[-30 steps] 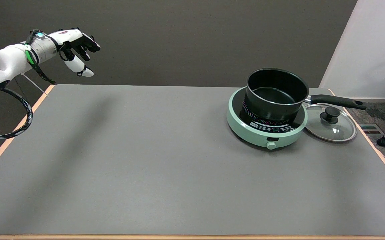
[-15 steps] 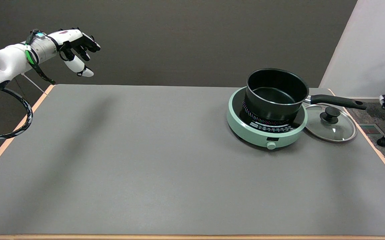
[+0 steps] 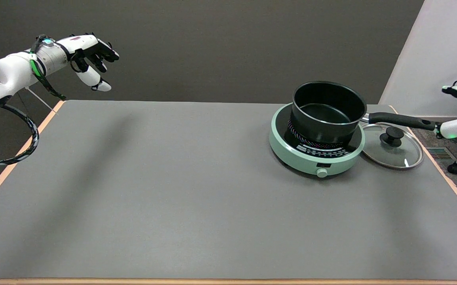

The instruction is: Pick up the pot lid.

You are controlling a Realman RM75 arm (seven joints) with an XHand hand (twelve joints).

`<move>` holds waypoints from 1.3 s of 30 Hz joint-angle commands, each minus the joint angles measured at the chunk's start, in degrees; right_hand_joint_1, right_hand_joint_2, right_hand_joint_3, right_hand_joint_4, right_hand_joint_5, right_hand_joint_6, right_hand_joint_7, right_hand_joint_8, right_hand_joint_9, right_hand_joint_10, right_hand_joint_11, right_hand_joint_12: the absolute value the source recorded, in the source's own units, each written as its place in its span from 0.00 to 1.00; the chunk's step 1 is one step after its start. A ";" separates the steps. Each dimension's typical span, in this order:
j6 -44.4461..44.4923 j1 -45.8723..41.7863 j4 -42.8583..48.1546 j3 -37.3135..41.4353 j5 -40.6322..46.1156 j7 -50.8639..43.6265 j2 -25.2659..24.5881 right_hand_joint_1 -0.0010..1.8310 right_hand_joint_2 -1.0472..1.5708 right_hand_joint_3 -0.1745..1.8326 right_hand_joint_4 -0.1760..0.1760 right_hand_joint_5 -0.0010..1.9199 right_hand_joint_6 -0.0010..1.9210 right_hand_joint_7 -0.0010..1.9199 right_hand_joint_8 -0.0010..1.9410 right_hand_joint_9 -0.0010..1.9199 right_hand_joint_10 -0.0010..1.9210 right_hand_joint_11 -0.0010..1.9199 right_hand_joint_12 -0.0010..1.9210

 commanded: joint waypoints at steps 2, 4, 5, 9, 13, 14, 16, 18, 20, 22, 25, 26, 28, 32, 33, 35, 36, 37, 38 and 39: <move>1.22 -7.26 5.31 1.84 -0.96 1.95 -1.73 0.43 0.58 0.59 0.69 0.11 0.07 0.11 0.07 0.16 0.10 0.12 0.27; 1.22 -8.66 6.07 2.96 -0.96 1.95 -2.08 0.43 0.58 0.59 0.69 0.11 0.07 0.11 0.07 0.16 0.10 0.13 0.27; 1.22 -9.67 6.80 3.66 -0.96 1.95 -2.33 0.43 0.58 0.59 0.69 0.11 0.07 0.11 0.07 0.16 0.10 0.13 0.27; 1.22 -12.20 8.98 6.17 -0.96 1.95 -3.15 0.43 0.58 0.60 0.69 0.12 0.08 0.12 0.07 0.16 0.10 0.13 0.27; 1.22 -14.57 11.32 8.85 -0.96 1.95 -4.06 0.41 0.58 0.60 0.70 0.12 0.08 0.12 0.07 0.15 0.13 0.12 0.30; 1.22 -14.91 11.68 9.25 -0.96 1.95 -4.18 0.41 0.59 0.60 0.70 0.12 0.08 0.12 0.07 0.15 0.13 0.12 0.30; 1.22 -15.01 12.28 9.46 -0.96 1.95 -4.23 0.41 0.59 0.60 0.70 0.12 0.08 0.12 0.07 0.15 0.13 0.12 0.30; 1.22 -14.92 12.57 9.31 -0.96 1.95 -4.20 0.41 0.59 0.60 0.70 0.12 0.08 0.12 0.07 0.16 0.13 0.12 0.30; 1.19 -14.55 12.94 8.63 -0.96 1.95 -3.96 0.41 0.59 0.60 0.70 0.13 0.08 0.13 0.07 0.16 0.13 0.12 0.30; 0.95 -13.79 13.23 7.72 -0.96 1.95 -3.69 0.41 0.59 0.60 0.70 0.13 0.08 0.13 0.07 0.16 0.13 0.12 0.30; 0.87 -11.92 13.32 5.81 -0.62 1.95 -3.08 0.41 0.59 0.60 0.70 0.13 0.08 0.13 0.07 0.16 0.13 0.12 0.30; 0.82 -11.37 13.32 5.14 -0.48 1.95 -3.00 0.41 0.59 0.60 0.71 0.13 0.08 0.13 0.07 0.16 0.13 0.12 0.30; 0.71 -10.46 13.18 3.88 -0.48 1.95 -2.76 0.40 0.59 0.60 0.71 0.13 0.08 0.13 0.07 0.16 0.13 0.12 0.30; 0.58 -7.53 12.14 1.07 -0.48 1.95 -2.85 0.40 0.59 0.60 0.71 0.13 0.08 0.13 0.07 0.16 0.13 0.12 0.30; 0.58 -6.30 11.57 -0.03 -0.48 1.95 -3.01 0.40 0.59 0.60 0.71 0.13 0.08 0.13 0.07 0.16 0.13 0.12 0.30; 0.58 -4.37 10.52 -1.75 -0.48 1.95 -3.22 0.38 0.59 0.60 0.71 0.13 0.08 0.13 0.07 0.16 0.13 0.12 0.30; 0.55 -3.08 9.68 -2.83 -0.48 1.95 -3.30 0.38 0.59 0.60 0.71 0.13 0.08 0.13 0.07 0.16 0.13 0.12 0.30; 0.50 -2.19 9.00 -3.89 -0.48 1.95 -3.35 0.38 0.59 0.60 0.71 0.13 0.08 0.13 0.07 0.16 0.13 0.12 0.30; 0.50 -1.58 8.44 -4.73 -0.48 1.95 -3.38 0.38 0.59 0.59 0.71 0.13 0.08 0.13 0.07 0.16 0.13 0.12 0.30; 0.50 -0.66 7.70 -5.73 -0.48 1.95 -3.43 0.38 0.59 0.59 0.71 0.13 0.08 0.13 0.07 0.16 0.13 0.12 0.30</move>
